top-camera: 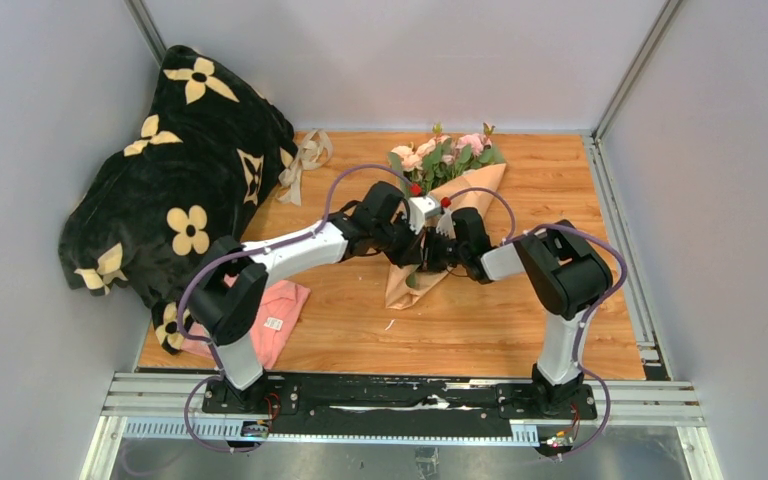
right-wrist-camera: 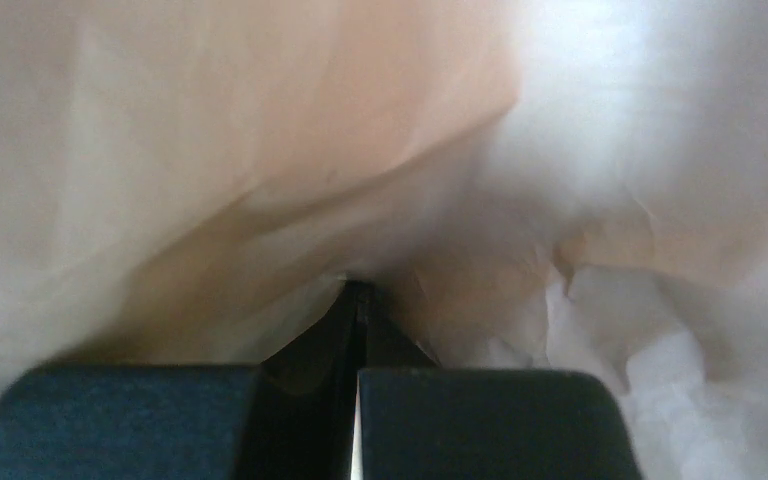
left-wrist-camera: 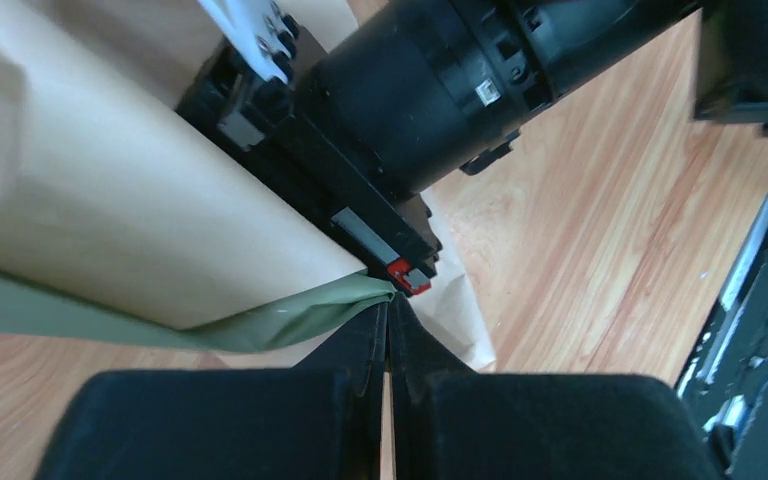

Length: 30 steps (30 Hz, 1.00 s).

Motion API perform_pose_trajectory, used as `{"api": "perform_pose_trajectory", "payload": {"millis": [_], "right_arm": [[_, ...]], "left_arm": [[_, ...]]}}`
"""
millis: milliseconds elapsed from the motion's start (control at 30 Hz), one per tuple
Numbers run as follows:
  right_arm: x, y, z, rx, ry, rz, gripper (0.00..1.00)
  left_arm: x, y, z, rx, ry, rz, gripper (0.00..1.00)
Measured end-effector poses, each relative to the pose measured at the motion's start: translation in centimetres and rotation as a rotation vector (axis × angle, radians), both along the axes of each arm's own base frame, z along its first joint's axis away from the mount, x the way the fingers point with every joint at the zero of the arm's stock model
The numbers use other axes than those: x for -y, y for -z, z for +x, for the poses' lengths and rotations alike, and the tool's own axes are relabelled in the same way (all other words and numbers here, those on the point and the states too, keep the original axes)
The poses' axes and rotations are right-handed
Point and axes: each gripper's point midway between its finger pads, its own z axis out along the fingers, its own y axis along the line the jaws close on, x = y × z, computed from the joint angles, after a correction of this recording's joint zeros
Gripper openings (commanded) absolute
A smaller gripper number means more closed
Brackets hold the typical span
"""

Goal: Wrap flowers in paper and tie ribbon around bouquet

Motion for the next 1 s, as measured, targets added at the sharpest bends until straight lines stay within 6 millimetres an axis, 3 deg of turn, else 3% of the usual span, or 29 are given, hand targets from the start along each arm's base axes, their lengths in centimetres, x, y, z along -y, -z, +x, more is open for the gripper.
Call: {"api": "perform_pose_trajectory", "payload": {"millis": [133, 400, 533, 633, 733, 767, 833, 900, 1000], "right_arm": [[0.9, 0.0, -1.1, -0.033, 0.049, -0.006, 0.00], [3.8, -2.5, -1.3, -0.040, 0.220, -0.084, 0.00], [5.8, -4.3, -0.9, -0.012, 0.308, -0.145, 0.06], [8.1, -5.3, -0.3, 0.012, 0.381, -0.197, 0.16], [11.9, -6.0, 0.7, 0.027, 0.475, -0.243, 0.44], [13.6, -6.1, 1.2, 0.032, 0.510, -0.261, 0.48], [15.8, -5.7, 1.9, 0.022, 0.551, -0.278, 0.55], [17.6, -4.3, 2.3, -0.009, 0.549, -0.300, 0.55], [17.8, -1.0, 2.3, -0.095, 0.469, -0.321, 0.46]], "left_arm": [[1.2, 2.4, -1.3, -0.002, 0.076, 0.042, 0.00], [1.8, 3.2, -1.0, 0.095, 0.151, 0.060, 0.00], [2.2, 4.0, -1.3, 0.113, 0.180, 0.077, 0.00], [2.7, 5.5, -2.1, 0.103, 0.207, 0.101, 0.00], [2.8, 6.6, -2.5, 0.099, 0.222, 0.125, 0.00], [2.9, 6.8, -2.5, 0.103, 0.226, 0.132, 0.00], [2.9, 6.9, -2.6, 0.113, 0.231, 0.140, 0.00], [3.1, 6.9, -2.7, 0.129, 0.240, 0.150, 0.00], [3.4, 7.0, -3.2, 0.156, 0.262, 0.172, 0.00]]}}
